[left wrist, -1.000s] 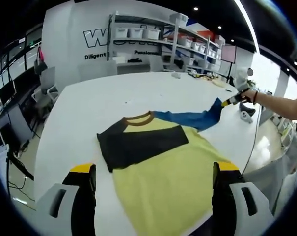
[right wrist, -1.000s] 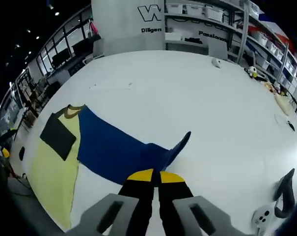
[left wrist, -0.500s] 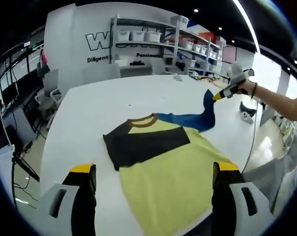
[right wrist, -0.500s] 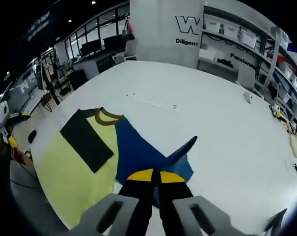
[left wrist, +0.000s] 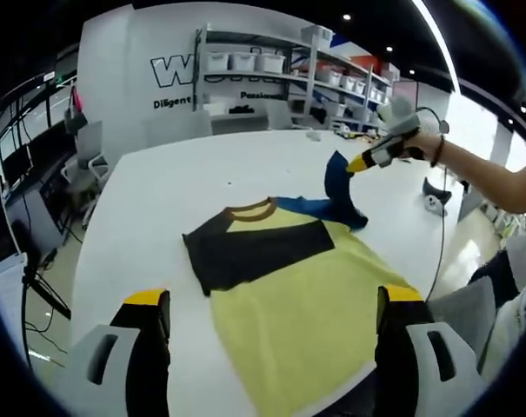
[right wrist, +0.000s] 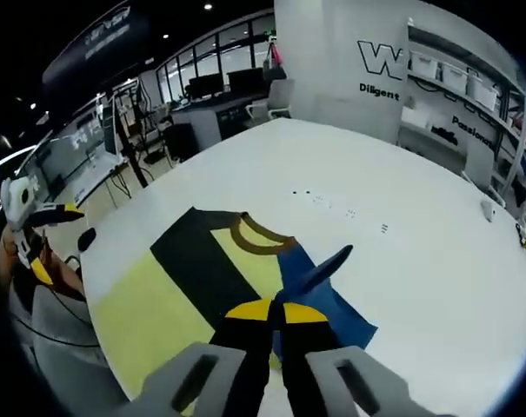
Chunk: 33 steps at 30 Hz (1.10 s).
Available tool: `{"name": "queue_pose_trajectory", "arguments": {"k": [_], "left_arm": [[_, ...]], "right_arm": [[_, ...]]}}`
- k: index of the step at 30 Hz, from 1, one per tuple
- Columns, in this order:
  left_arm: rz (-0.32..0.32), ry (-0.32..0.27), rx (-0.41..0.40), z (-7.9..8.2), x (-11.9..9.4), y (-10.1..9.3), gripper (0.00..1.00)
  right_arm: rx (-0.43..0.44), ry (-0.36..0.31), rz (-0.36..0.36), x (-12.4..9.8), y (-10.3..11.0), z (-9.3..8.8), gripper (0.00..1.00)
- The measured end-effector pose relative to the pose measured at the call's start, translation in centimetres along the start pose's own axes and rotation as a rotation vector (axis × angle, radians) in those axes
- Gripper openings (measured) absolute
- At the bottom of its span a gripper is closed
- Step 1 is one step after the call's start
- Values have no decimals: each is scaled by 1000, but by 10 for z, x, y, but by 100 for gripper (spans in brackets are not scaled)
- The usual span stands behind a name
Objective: Fold the garment on the visible template until the final outline fits inside the template.
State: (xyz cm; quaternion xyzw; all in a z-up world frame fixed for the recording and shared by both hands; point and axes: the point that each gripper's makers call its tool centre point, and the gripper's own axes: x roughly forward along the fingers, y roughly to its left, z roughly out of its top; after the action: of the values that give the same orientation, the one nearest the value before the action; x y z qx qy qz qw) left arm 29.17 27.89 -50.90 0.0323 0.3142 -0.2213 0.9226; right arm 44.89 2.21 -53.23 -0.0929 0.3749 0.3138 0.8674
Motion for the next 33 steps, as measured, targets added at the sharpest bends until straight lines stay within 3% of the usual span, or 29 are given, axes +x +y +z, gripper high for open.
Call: {"name": "queue_pose_trajectory", "arguments": {"k": [11,21,25,33], "left_arm": [[-6,18,7,-3,-1,2,99],[-10,34,0,-12,-5,4,99],[-3,42,-4,-16,-6,9,99],[-5,49,-16,-20,-3,11,99]], "right_arm": [[-3,-10,63,27,36,22,0],[-52,-23,148,49,94,53,0],[-97,-18,171,64,118,57,0],[-158,31,142,94,142,52,0]]}}
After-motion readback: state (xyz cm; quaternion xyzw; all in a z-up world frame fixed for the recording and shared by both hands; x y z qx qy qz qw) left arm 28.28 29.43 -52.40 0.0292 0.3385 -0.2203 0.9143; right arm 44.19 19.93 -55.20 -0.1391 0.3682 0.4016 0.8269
